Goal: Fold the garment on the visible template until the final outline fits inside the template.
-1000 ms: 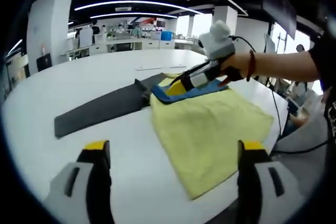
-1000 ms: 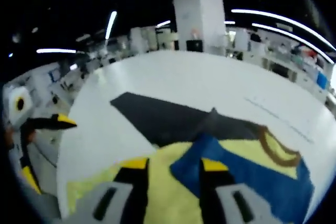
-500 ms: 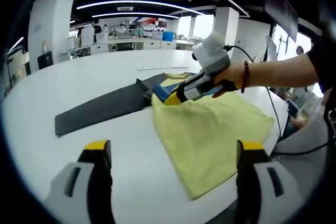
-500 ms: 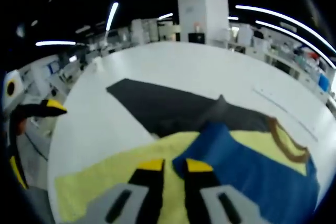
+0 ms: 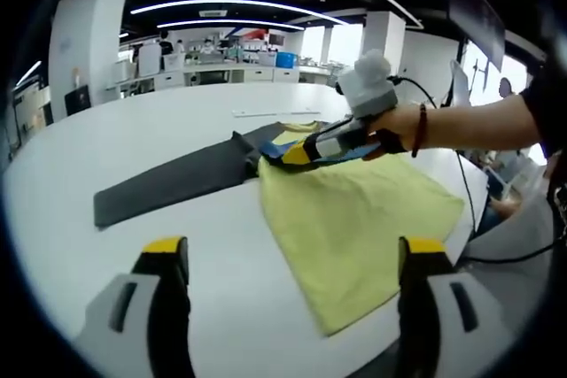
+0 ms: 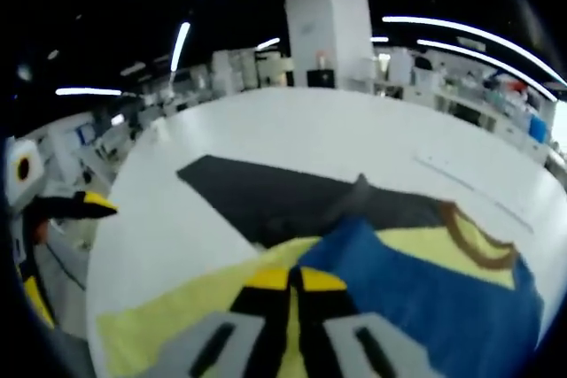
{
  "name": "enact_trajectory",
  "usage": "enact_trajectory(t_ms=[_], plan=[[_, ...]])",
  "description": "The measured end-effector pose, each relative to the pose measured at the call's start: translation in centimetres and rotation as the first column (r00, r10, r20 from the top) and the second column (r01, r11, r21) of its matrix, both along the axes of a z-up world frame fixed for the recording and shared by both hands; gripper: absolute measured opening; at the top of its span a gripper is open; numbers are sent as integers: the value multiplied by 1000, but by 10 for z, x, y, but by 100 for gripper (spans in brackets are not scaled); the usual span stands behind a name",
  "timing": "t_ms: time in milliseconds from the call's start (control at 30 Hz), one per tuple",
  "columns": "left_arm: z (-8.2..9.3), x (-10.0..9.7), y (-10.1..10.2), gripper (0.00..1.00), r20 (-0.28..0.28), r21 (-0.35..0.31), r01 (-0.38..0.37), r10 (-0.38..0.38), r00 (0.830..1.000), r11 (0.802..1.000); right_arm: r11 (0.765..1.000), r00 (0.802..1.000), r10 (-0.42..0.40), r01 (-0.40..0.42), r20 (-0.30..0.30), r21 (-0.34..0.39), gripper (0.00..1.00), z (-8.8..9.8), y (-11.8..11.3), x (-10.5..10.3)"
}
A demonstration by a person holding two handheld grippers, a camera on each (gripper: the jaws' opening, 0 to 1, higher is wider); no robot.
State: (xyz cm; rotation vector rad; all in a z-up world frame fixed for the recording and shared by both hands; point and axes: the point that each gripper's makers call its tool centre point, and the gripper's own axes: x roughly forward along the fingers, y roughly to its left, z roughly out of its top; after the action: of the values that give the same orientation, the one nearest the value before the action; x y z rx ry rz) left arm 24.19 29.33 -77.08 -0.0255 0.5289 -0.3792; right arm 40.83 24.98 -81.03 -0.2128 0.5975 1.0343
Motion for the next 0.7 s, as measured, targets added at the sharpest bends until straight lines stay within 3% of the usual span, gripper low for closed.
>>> enact_trajectory(t_ms=[200,267,367,467,600,700], plan=[[-1,-1,1,96,-3,5,2,-2,1000,1000,984,994,-92,100,-55,149,0,13,-6,1],[-1,-1,1,96,-2,6,0,0,1000,1000,982,994,-94,102,-59,159,0,11,-7,2],[-1,-1,2,96,-1,6,-4,4,1000,1000,956,984,-146,168,-105,240,0,13,-8,7],[-2,-1,1,95,-7,8,-4,4,1000,1000,982,991,-89,104,-104,156,0,-3,-7,-8],[-2,-2,1,95,-10,8,-5,5,1000,1000,995,987,-58,68,-147,67,0,-26,-7,-15],[-4,-2,4,95,-16,14,-10,10,1000,1000,996,987,-53,64,-152,63,0,-29,-5,-16]])
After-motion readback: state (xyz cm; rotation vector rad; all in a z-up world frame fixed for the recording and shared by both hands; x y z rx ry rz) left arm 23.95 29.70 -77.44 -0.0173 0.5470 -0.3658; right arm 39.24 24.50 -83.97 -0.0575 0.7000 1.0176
